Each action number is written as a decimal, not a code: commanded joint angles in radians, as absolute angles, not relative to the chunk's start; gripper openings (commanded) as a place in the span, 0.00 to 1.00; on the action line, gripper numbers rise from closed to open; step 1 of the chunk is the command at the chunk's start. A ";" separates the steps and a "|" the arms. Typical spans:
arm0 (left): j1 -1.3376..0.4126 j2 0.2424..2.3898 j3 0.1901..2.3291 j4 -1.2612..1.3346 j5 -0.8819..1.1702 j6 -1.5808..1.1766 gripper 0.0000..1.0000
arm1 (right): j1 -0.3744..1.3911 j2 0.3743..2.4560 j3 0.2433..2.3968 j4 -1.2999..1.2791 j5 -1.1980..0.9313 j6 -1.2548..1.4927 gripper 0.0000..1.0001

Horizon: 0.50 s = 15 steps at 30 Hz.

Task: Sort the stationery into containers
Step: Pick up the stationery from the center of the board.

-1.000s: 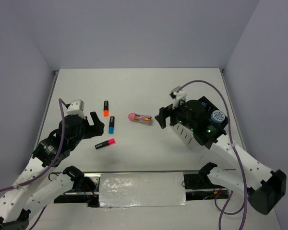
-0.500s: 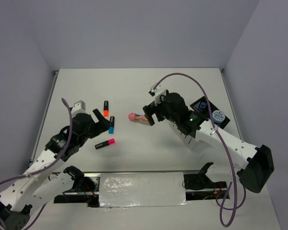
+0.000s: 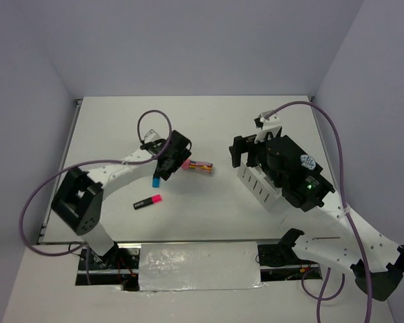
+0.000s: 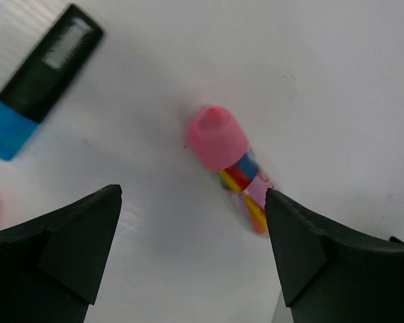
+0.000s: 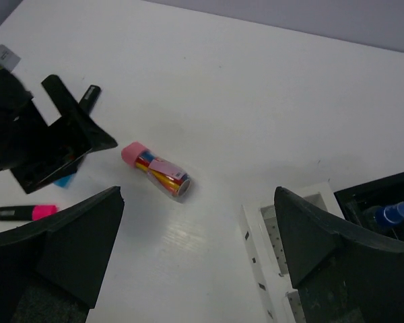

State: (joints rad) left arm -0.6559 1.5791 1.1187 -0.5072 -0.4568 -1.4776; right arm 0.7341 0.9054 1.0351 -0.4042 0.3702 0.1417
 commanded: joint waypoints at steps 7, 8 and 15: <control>-0.652 1.900 1.449 -0.624 -0.442 -1.608 0.98 | 0.727 0.850 0.951 -0.456 0.370 0.156 1.00; -0.650 1.914 1.460 -0.633 -0.439 -1.608 0.97 | 0.726 0.844 0.947 -0.453 0.361 0.158 1.00; -0.647 2.005 1.514 -0.630 -0.383 -1.600 0.93 | 0.726 0.842 0.937 -0.423 0.319 0.156 1.00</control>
State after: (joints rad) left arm -0.6521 1.9762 1.4799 -0.6067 -0.4034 -1.5780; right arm 0.7303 0.8581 0.9363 -0.4587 0.3378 0.1493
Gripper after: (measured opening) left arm 0.943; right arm 0.997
